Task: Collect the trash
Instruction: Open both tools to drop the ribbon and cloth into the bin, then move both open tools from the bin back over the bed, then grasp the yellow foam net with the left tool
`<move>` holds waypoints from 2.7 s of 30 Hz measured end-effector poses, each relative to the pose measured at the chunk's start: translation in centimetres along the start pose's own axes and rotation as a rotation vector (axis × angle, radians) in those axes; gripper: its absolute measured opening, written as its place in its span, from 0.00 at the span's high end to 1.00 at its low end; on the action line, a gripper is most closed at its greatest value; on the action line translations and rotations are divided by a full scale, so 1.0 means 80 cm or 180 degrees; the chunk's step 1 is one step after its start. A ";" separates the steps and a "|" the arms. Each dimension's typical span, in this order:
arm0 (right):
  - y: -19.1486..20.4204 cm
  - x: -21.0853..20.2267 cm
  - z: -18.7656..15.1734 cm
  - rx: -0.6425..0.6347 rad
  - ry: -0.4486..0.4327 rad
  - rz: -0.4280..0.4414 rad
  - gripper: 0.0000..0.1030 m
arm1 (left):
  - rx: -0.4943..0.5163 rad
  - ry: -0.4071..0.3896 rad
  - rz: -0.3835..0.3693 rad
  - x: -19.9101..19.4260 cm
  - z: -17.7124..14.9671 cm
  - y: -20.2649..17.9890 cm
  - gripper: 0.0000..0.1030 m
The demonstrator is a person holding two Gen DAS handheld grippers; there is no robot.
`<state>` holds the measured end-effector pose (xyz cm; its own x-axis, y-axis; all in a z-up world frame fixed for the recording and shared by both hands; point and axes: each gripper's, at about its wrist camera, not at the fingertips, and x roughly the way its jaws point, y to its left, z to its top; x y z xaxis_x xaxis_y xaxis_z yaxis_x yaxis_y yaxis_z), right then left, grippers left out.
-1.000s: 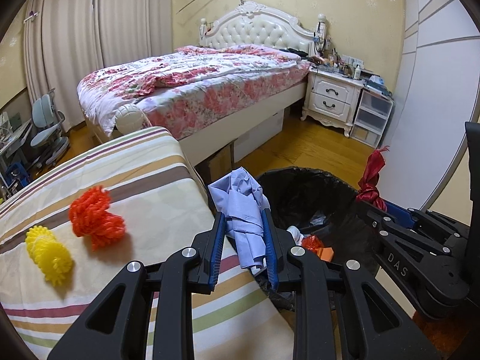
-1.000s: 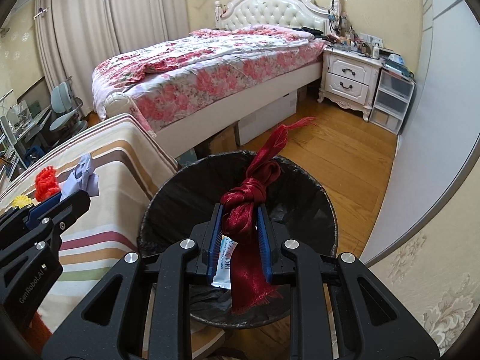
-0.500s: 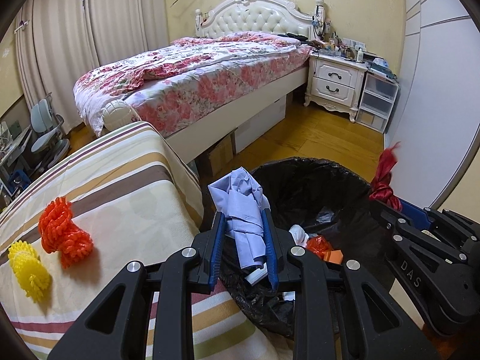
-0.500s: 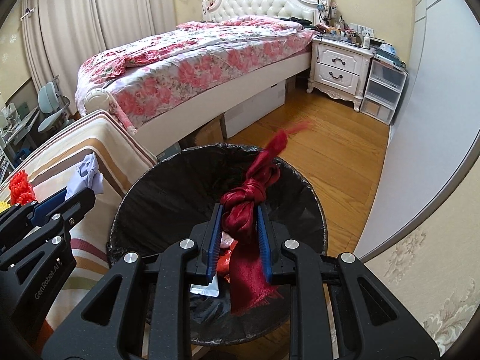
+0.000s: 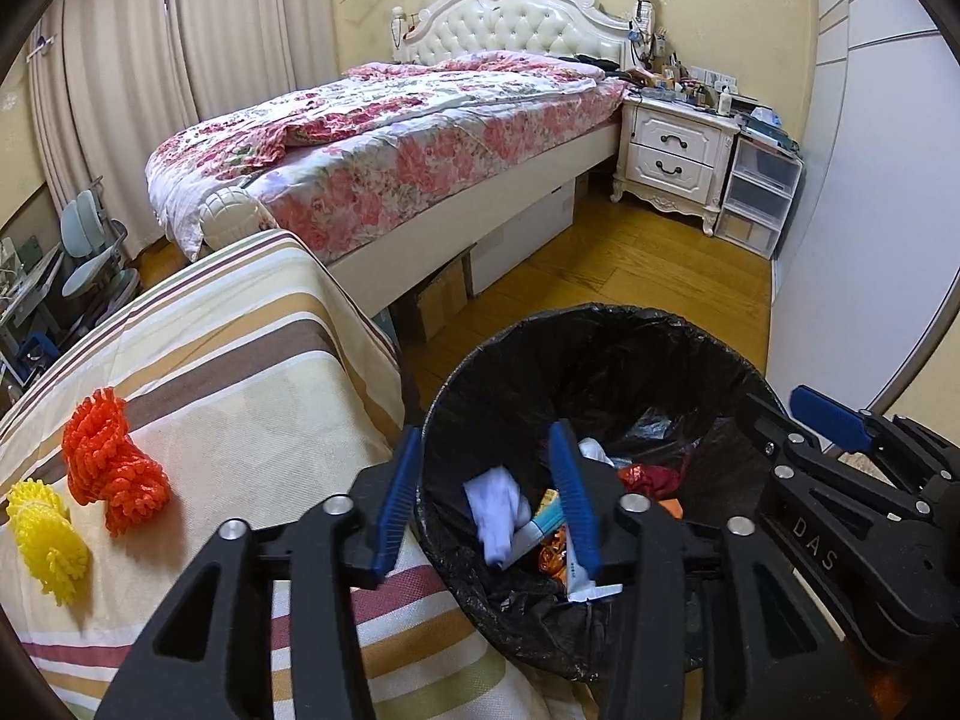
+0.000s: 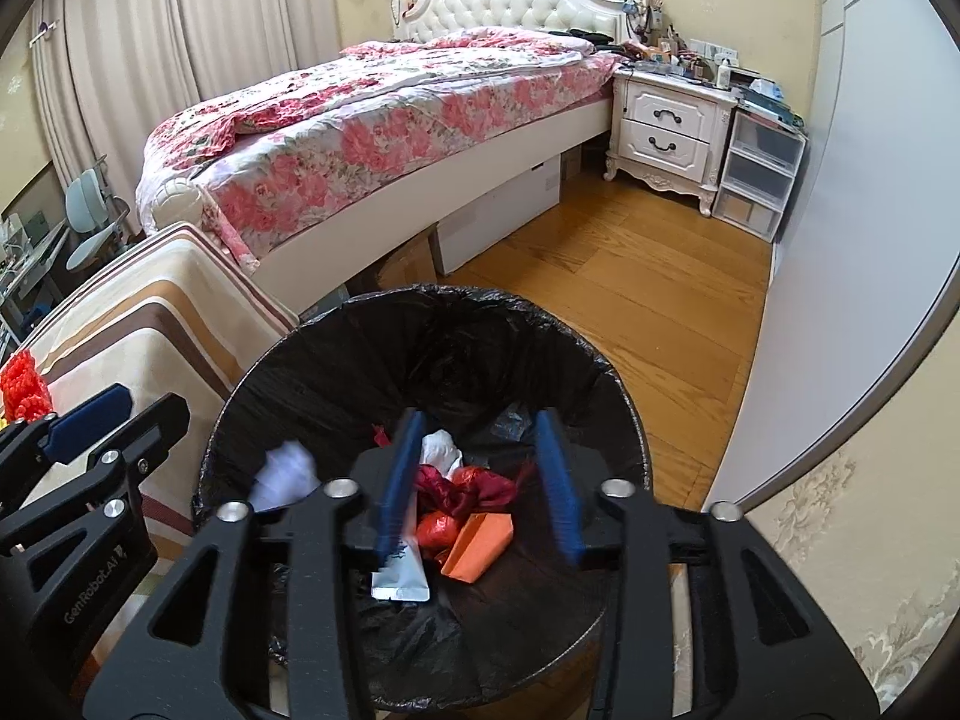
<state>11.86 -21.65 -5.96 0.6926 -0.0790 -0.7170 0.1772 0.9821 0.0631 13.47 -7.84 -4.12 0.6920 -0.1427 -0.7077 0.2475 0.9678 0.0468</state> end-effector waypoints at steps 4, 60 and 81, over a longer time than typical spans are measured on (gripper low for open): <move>-0.004 -0.001 -0.002 0.0032 -0.0036 -0.0078 0.44 | 0.0000 -0.0100 0.0071 -0.008 0.000 0.002 0.34; 0.198 -0.051 -0.029 -0.0683 -0.0005 0.0611 0.17 | -0.1007 0.0063 0.1176 -0.079 -0.078 0.237 0.24; 0.282 -0.050 -0.027 -0.0986 0.0039 0.0853 0.17 | -0.1192 0.0211 0.0991 -0.085 -0.101 0.302 0.38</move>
<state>11.55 1.23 -3.17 0.6769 0.1871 -0.7119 -0.2288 0.9727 0.0381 9.30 18.16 -3.86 0.6468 0.1669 -0.7442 -0.2336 0.9722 0.0150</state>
